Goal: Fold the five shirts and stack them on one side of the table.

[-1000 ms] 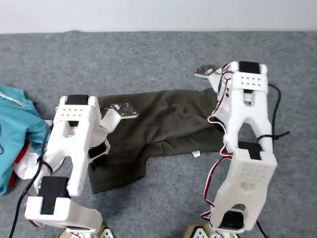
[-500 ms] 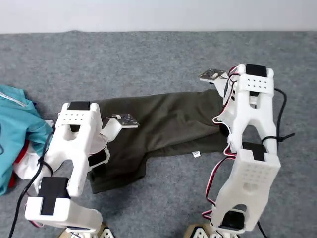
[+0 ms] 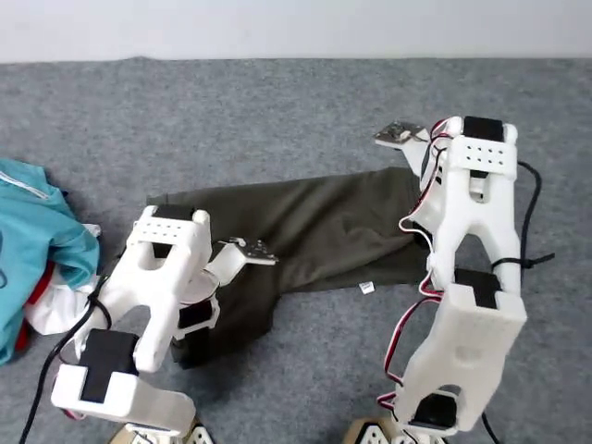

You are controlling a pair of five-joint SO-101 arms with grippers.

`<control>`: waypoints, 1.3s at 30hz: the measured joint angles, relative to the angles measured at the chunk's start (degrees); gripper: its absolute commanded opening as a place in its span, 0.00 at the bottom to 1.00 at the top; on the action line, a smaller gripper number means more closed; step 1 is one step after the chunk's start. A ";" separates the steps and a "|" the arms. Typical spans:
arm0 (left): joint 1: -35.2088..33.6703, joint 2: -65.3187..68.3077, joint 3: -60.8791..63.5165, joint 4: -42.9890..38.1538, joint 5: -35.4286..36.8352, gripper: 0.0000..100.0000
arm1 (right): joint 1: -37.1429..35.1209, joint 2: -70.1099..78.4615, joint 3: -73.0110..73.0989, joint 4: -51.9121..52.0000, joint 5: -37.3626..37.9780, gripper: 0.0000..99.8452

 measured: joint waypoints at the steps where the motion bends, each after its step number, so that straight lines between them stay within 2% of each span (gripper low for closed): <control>1: 0.00 0.00 -0.35 0.00 0.44 0.08 | 0.00 -0.70 0.00 0.00 0.00 0.32; 10: 0.00 0.00 -5.19 0.00 4.48 0.08 | 0.00 -6.24 0.00 0.00 0.00 0.32; 17: 0.00 -0.70 -5.36 0.00 4.84 0.08 | 0.00 -9.32 0.00 0.00 0.00 0.32; 25: 0.00 -12.84 -5.36 0.00 4.84 0.08 | 0.00 -9.32 0.00 0.00 0.00 0.32; 30: -0.09 -18.11 -5.36 0.00 5.01 0.14 | 0.00 -9.32 0.00 0.00 -0.70 0.32; 39: -8.00 -19.60 -5.36 0.00 6.68 0.15 | 0.00 -9.32 0.00 0.00 -1.58 0.32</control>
